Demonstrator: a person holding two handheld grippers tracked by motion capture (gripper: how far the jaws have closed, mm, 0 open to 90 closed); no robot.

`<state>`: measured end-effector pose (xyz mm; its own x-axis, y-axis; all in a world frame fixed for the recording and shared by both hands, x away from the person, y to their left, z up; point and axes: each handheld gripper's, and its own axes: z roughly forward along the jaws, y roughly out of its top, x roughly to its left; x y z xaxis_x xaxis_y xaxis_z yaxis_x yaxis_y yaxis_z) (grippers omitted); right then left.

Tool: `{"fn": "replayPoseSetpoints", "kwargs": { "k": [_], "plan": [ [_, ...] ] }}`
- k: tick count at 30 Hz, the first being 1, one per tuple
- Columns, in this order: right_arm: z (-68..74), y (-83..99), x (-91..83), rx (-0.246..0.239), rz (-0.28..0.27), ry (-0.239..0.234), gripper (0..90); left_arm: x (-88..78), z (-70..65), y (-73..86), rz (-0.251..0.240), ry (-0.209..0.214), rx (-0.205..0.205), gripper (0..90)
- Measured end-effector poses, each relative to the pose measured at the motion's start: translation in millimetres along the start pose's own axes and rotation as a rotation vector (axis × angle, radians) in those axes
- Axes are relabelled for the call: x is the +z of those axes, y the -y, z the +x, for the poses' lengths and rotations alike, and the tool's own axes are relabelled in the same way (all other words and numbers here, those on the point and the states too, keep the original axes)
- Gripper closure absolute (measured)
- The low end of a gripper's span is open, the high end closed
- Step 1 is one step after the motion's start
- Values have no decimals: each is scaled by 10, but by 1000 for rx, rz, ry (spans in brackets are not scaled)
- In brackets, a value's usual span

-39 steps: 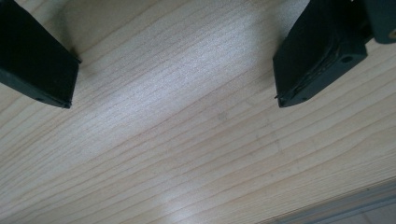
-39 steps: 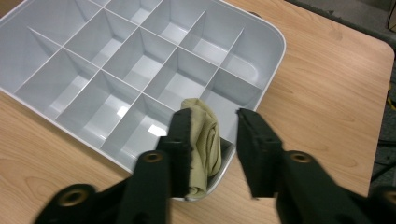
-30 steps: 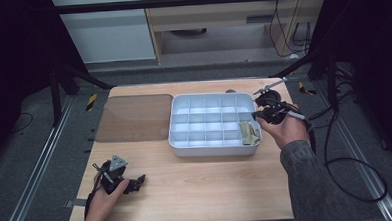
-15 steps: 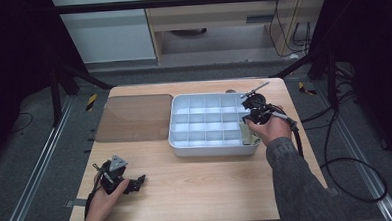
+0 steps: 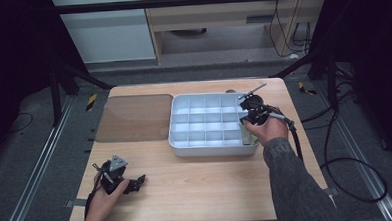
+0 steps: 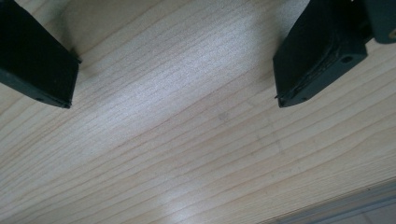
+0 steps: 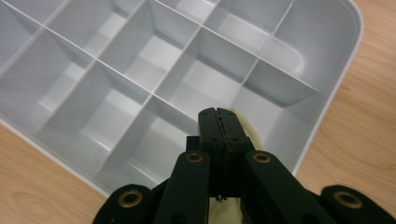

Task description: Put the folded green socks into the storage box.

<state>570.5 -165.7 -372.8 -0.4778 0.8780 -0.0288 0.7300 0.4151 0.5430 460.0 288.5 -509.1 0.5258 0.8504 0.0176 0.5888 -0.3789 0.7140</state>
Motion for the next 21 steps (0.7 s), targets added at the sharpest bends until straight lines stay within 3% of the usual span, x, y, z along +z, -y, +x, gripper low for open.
{"fn": "replayPoseSetpoints", "kwargs": {
  "k": [2, 4, 14, 21],
  "plan": [
    [-7, 31, 27, 20, -6, -18, 900, 0, 0, 0, 0, 0, 0, 0],
    [-12, 46, 54, 12, 5, 0, 900, 0, 0, 0, 0, 0, 0, 0],
    [-141, 121, 163, 57, 32, 14, 900, -1, 1, 0, 1, 0, 1, 0],
    [-175, 201, 226, 56, 61, 11, 900, -3, 0, 0, 4, 1, 5, 0]
  ]
}}
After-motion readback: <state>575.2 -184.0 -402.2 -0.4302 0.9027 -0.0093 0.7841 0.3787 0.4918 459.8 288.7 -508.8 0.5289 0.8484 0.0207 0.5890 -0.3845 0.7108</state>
